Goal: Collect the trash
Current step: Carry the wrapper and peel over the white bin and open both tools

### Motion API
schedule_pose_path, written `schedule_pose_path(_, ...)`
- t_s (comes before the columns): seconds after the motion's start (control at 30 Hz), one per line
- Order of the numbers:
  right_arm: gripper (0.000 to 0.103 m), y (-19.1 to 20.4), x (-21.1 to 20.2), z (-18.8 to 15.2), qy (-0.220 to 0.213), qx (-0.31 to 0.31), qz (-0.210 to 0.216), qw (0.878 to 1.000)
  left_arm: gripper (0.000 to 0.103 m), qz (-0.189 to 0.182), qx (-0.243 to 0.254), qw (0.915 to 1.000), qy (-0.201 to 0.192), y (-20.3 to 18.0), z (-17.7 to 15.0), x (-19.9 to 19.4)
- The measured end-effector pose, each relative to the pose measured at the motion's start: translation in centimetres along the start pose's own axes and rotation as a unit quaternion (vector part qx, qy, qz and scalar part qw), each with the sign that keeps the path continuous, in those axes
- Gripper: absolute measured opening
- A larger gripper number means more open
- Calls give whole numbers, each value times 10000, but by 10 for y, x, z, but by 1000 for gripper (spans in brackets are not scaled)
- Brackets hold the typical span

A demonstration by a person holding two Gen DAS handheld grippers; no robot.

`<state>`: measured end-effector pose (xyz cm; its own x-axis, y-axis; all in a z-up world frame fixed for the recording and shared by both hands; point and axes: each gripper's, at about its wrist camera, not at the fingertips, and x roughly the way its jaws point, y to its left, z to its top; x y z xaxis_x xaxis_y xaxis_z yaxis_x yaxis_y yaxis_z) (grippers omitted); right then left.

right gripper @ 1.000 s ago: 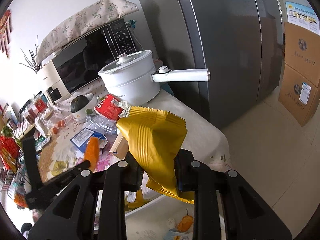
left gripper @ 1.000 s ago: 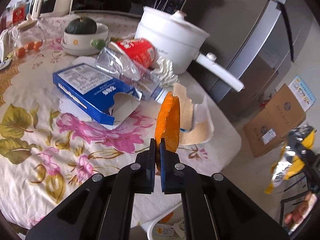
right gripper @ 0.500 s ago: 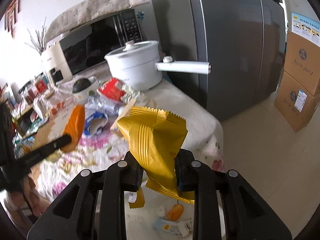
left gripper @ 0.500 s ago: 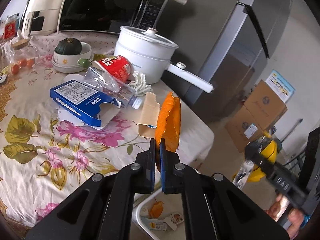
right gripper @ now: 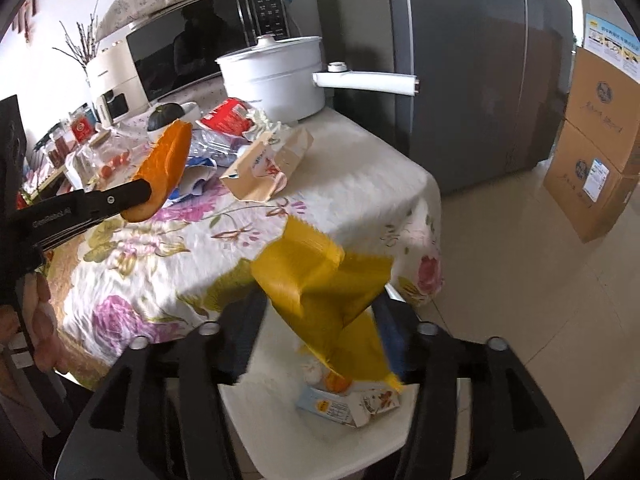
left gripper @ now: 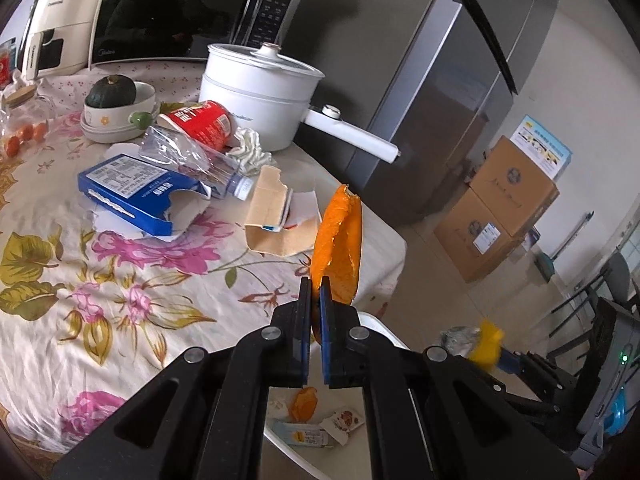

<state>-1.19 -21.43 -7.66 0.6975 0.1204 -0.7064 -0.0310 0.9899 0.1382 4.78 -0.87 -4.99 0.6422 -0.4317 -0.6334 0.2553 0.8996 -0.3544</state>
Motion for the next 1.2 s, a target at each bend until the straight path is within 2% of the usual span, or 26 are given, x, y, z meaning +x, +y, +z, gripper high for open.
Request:
schedule_pose_path(0.03, 66, -3, -1, 0, -25, 53, -27, 10000, 4, -20, 21, 10000, 15, -2, -1, 1)
schedule_pose_path(0.17, 92, -19, -7, 2, -240, 361, -346, 9985, 4, -149, 175, 9997, 98, -16, -6, 5)
schedule_pose_path(0.2, 94, -24, -9, 2, -288, 453, -407, 9977, 4, -171, 204, 9996, 112, -19, -7, 6)
schedule_pose_path(0.33, 95, -36, -11, 2, -285, 674, -490, 9961, 4, -307, 331, 9987, 222, -31, -11, 11)
schedule_pose_path(0.6, 96, -53, -14, 0, -411, 732, -1522, 9848, 4, -468, 491, 9969, 404, -48, -18, 21)
schedule_pose_path(0.7, 96, -64, -16, 0, -467, 881, -1761, 9793, 4, -513, 568, 9958, 502, -54, -22, 25)
schedule_pose_path(0.83, 96, -76, -16, 1, -453, 1133, -1831, 9755, 4, -539, 654, 9938, 723, -60, -31, 33)
schedule_pose_path(1.03, 96, -76, -14, 1, -428, 1192, -1833, 9749, 9, -563, 666, 9915, 966, -63, -39, 40)
schedule_pose_path(1.2, 96, -75, -11, 1, -367, 1154, -1840, 9754, 32, -549, 614, 9918, 977, -61, -40, 40)
